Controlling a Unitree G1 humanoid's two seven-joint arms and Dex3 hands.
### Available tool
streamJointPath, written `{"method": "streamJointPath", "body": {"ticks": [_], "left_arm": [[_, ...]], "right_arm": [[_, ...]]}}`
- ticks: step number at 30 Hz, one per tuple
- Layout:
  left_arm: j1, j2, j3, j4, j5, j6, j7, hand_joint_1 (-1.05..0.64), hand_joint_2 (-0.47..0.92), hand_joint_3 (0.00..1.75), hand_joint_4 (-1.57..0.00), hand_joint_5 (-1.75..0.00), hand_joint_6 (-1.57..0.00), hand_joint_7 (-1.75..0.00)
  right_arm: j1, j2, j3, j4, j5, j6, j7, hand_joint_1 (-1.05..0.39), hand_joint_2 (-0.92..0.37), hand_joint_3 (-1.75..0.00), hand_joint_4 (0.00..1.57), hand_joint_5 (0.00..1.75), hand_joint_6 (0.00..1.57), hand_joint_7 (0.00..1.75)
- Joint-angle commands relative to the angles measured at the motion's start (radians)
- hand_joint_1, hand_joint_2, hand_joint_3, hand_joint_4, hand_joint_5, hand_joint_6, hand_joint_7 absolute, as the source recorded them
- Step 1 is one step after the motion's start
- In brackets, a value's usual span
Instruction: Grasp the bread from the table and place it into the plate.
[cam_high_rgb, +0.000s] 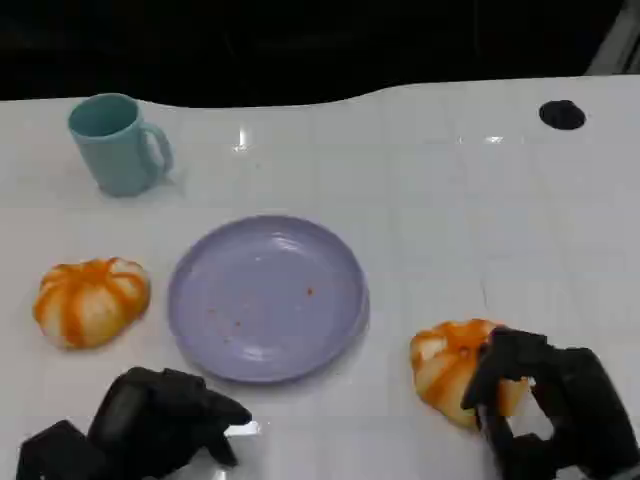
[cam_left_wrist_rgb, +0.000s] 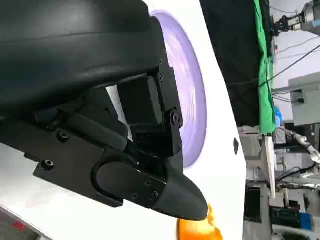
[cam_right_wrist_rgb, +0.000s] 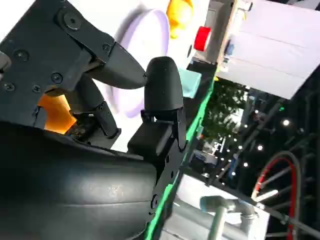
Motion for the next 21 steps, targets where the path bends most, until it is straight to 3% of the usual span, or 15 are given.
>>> {"method": "streamJointPath", "body": {"ticks": [1,21], "left_arm": [[-0.001,0.014,0.003,-0.003,-0.002,0.015,0.001,-1.05,0.92,0.09,-1.32,-1.01,-1.57,-0.25],[0.000,0.012,0.002,-0.005,0.003,0.006,0.007,-1.05,0.92,0.08,-1.31,-1.01,-1.57,-0.25]], "right_arm": [[0.014,-0.001,-0.016,-0.028,0.000,-0.021,-0.025,-0.17,-0.12,-1.69,0.96,1.69,0.94,1.38],[0.009,-0.014,-0.022,-0.050,0.003,-0.024,-0.038,-0.16,-0.10,-1.72,0.94,1.67,0.92,1.40]]}}
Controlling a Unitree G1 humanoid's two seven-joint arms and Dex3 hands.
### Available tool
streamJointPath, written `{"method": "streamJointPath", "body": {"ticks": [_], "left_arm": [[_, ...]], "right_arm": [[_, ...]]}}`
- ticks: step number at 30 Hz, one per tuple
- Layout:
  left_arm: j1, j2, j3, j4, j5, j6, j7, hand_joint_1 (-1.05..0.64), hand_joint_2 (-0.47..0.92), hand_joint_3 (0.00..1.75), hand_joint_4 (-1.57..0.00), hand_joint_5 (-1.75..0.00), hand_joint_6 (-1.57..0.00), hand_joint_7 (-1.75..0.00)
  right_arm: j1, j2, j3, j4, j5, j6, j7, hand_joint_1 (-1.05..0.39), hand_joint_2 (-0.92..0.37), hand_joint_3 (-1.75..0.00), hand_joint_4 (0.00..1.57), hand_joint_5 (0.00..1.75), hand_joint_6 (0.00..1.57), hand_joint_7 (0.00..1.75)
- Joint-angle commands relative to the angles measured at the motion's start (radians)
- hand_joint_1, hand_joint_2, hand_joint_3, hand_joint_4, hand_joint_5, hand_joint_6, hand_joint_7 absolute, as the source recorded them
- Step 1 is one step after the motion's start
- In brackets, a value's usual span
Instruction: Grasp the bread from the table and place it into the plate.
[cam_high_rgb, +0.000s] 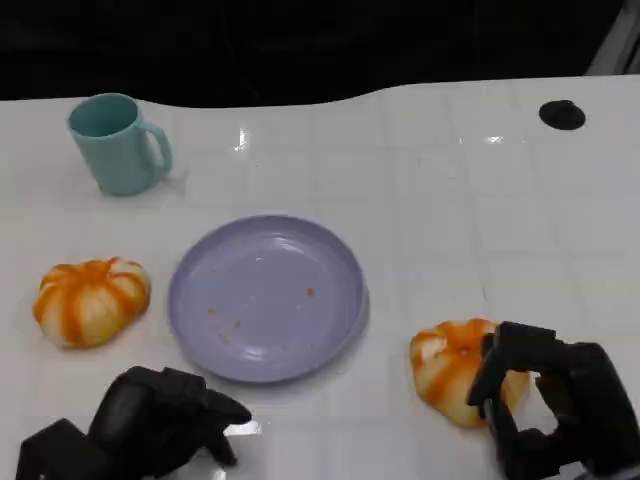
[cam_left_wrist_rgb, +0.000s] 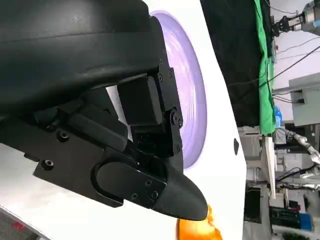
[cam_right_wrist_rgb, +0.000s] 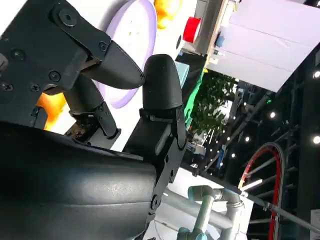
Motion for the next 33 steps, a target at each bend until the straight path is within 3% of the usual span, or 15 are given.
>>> {"method": "streamJointPath", "body": {"ticks": [1,5,10,14,16,18,21,25,33], "left_arm": [[0.001,0.013,0.000,-0.003,0.006,0.000,0.008,-1.05,0.92,0.09,-1.31,-1.01,-1.57,-0.25],[-0.001,0.013,-0.001,-0.002,0.009,-0.002,0.009,-1.05,0.92,0.09,-1.31,-1.01,-1.56,-0.25],[-0.005,0.010,0.002,0.002,0.001,0.005,0.004,-1.05,0.92,0.08,-1.31,-1.01,-1.56,-0.25],[-0.008,0.009,0.004,0.005,-0.002,0.003,0.001,-1.05,0.92,0.09,-1.31,-1.01,-1.56,-0.25],[-0.009,0.009,0.004,0.005,0.000,0.005,0.002,-1.05,0.92,0.09,-1.31,-1.01,-1.56,-0.25],[-0.010,0.010,0.003,0.005,0.002,0.009,0.005,-1.05,0.92,0.08,-1.31,-1.01,-1.56,-0.25],[-0.010,0.009,0.002,0.002,0.002,0.015,0.007,-1.05,0.92,0.08,-1.31,-1.01,-1.56,-0.25],[-0.011,0.009,0.000,0.003,0.008,0.015,0.013,-1.05,0.92,0.07,-1.32,-1.01,-1.56,-0.25],[-0.010,0.011,-0.002,0.003,0.020,0.009,0.021,-1.05,0.92,0.07,-1.32,-1.01,-1.57,-0.26]], "right_arm": [[-0.003,-0.023,-0.022,-0.015,0.002,-0.017,-0.013,-0.16,-0.12,-1.69,0.93,1.65,0.91,1.37],[-0.017,-0.057,-0.034,-0.049,-0.043,0.010,-0.029,-0.15,-0.24,-1.47,0.89,1.53,0.88,1.20],[-0.012,-0.123,-0.068,-0.182,-0.265,0.066,-0.115,-0.24,-0.43,-1.03,0.78,1.37,0.86,0.89],[0.014,-0.170,-0.068,-0.324,-0.371,0.185,-0.137,-0.38,-0.74,-0.44,0.72,1.02,0.78,0.56],[0.032,-0.197,-0.068,-0.410,-0.428,0.257,-0.132,-0.40,-0.81,-0.31,0.72,0.94,0.78,0.49],[0.051,-0.231,-0.066,-0.512,-0.495,0.340,-0.118,-0.53,-0.90,-0.18,0.56,0.81,0.64,0.35],[0.079,-0.289,-0.055,-0.667,-0.573,0.470,-0.056,-0.60,-0.92,-0.12,0.36,0.60,0.47,0.16],[0.105,-0.337,-0.033,-0.828,-0.646,0.613,0.018,-0.63,-0.92,-0.07,0.22,0.41,0.36,0.04],[0.110,-0.386,0.023,-0.968,-0.763,0.772,0.087,-0.67,-0.91,-0.02,0.05,0.29,0.24,0.00]]}}
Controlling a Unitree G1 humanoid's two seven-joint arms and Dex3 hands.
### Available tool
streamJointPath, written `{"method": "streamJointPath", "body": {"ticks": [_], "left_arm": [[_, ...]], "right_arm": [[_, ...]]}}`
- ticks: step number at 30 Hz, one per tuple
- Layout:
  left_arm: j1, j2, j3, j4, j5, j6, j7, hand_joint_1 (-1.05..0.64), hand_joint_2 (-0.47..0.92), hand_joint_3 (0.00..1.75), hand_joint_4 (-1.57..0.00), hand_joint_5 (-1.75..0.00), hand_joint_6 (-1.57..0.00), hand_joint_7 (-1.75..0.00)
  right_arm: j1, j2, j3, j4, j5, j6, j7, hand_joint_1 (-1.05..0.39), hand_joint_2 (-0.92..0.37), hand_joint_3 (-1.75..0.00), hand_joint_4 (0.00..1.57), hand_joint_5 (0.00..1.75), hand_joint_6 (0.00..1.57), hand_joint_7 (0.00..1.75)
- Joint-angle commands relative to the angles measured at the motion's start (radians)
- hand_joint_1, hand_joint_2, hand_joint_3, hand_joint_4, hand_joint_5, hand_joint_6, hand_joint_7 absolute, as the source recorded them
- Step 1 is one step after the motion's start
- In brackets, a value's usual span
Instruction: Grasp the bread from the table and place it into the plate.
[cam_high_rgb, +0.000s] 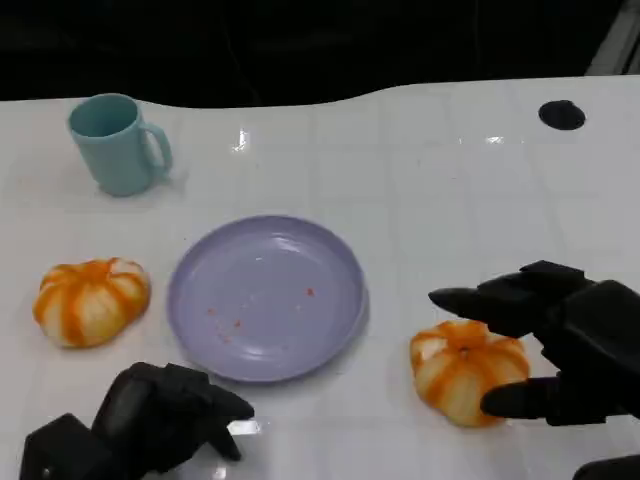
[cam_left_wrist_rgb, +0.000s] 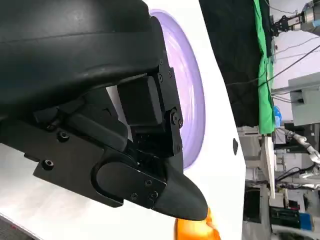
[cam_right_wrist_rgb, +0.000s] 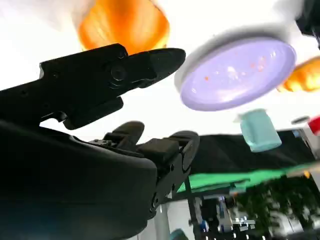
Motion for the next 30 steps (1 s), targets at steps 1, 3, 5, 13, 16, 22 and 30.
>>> {"method": "streamJointPath", "body": {"ticks": [1,3,5,13,16,22,30], "left_arm": [[0.002,0.015,0.000,0.001,0.009,0.003,0.013,-1.05,0.92,0.07,-1.31,-1.01,-1.57,-0.26],[0.002,0.016,0.001,0.001,0.011,0.000,0.015,-1.05,0.92,0.07,-1.31,-1.01,-1.57,-0.26],[0.003,0.018,0.001,0.003,0.015,-0.004,0.020,-1.05,0.92,0.08,-1.31,-1.01,-1.57,-0.26],[0.001,0.020,0.004,0.010,0.012,-0.012,0.016,-1.05,0.92,0.09,-1.31,-1.02,-1.56,-0.26],[0.001,0.018,0.006,0.013,0.007,-0.015,0.011,-1.05,0.92,0.09,-1.31,-1.02,-1.56,-0.26],[0.003,0.015,0.006,0.008,0.005,-0.007,0.014,-1.05,0.92,0.08,-1.31,-1.02,-1.56,-0.26],[0.009,0.014,0.005,-0.002,0.008,-0.008,0.021,-1.05,0.92,0.09,-1.31,-1.03,-1.56,-0.27]], "right_arm": [[-0.003,-0.047,0.031,-0.055,-0.066,0.065,0.040,-0.67,-0.91,-0.02,0.04,0.28,0.24,0.00],[-0.017,-0.053,0.059,-0.049,-0.108,0.087,0.045,-0.69,-0.91,-0.01,0.01,0.28,0.22,0.00],[-0.030,-0.055,0.086,-0.030,-0.146,0.103,0.038,-0.70,-0.91,-0.01,0.01,0.30,0.20,0.00],[-0.086,-0.055,0.173,0.071,-0.251,0.146,-0.004,-0.67,-0.89,0.00,0.00,0.32,0.16,0.00],[-0.107,-0.057,0.199,0.111,-0.277,0.158,-0.020,-0.67,-0.89,0.00,0.00,0.32,0.16,0.00],[-0.141,-0.057,0.239,0.186,-0.308,0.173,-0.063,-0.68,-0.89,0.00,0.00,0.34,0.18,0.01],[-0.177,-0.064,0.272,0.261,-0.307,0.182,-0.088,-0.69,-0.90,-0.01,0.00,0.34,0.18,0.01]]}}
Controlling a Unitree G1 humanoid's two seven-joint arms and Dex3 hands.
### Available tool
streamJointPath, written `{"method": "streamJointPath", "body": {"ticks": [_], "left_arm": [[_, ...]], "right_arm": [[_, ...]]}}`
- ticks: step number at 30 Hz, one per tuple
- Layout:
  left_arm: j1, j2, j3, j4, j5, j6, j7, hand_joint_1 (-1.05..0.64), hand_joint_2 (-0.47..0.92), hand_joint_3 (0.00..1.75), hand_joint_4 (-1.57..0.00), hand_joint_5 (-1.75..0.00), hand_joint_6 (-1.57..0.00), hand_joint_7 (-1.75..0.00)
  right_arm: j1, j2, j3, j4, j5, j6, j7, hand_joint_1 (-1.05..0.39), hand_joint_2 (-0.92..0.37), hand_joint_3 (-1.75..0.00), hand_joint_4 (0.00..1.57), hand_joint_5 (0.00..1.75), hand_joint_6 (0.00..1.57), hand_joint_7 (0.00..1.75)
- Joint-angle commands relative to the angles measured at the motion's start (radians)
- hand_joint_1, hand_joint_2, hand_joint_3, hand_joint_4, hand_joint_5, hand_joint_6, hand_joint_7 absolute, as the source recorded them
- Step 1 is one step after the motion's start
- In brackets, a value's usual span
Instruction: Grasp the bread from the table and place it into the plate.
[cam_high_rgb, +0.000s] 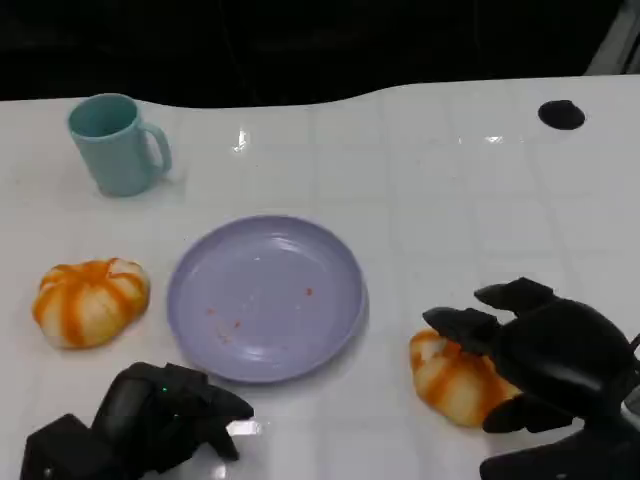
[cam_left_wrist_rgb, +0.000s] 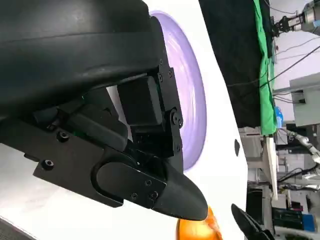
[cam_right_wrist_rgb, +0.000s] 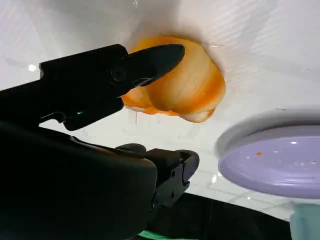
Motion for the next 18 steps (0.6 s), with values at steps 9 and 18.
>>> {"method": "streamJointPath", "body": {"ticks": [9,18], "left_arm": [[0.017,0.008,0.000,-0.020,0.000,0.011,0.012,-1.05,0.92,0.08,-1.31,-1.03,-1.57,-0.27],[0.023,0.004,-0.003,-0.030,0.000,0.008,0.012,-1.05,0.92,0.08,-1.31,-1.03,-1.56,-0.27]], "right_arm": [[-0.067,-0.031,0.044,0.096,0.016,0.018,0.017,-0.66,-0.91,-0.01,0.03,0.33,0.24,0.03],[-0.113,-0.030,0.078,0.155,0.036,0.037,0.084,-0.58,-0.92,0.00,0.24,0.29,0.43,0.03]]}}
